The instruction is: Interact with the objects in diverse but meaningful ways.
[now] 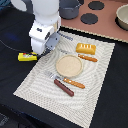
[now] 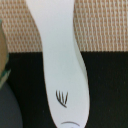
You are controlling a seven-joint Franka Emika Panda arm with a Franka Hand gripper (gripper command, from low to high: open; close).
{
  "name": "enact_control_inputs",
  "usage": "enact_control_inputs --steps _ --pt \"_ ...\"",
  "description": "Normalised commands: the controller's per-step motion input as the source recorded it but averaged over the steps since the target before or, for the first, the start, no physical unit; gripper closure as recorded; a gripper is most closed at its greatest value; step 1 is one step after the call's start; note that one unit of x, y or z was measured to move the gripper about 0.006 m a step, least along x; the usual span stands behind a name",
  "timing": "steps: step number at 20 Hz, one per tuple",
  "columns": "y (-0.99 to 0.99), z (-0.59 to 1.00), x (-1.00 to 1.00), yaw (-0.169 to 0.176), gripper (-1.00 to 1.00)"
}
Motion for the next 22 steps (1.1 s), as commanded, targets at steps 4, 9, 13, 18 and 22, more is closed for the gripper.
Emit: enact_control_inputs --steps 4,9,13,18,22 --pt "0.16 -0.26 -0.29 0.016 -1.0" --pt "0.13 -0.21 -0.23 0.02 1.0" --pt "0.1 -0.21 -0.21 0.02 1.0" --pt "0.08 -0.24 -0.2 0.02 1.0" --pt "0.08 -0.26 -0.18 0.022 1.0"
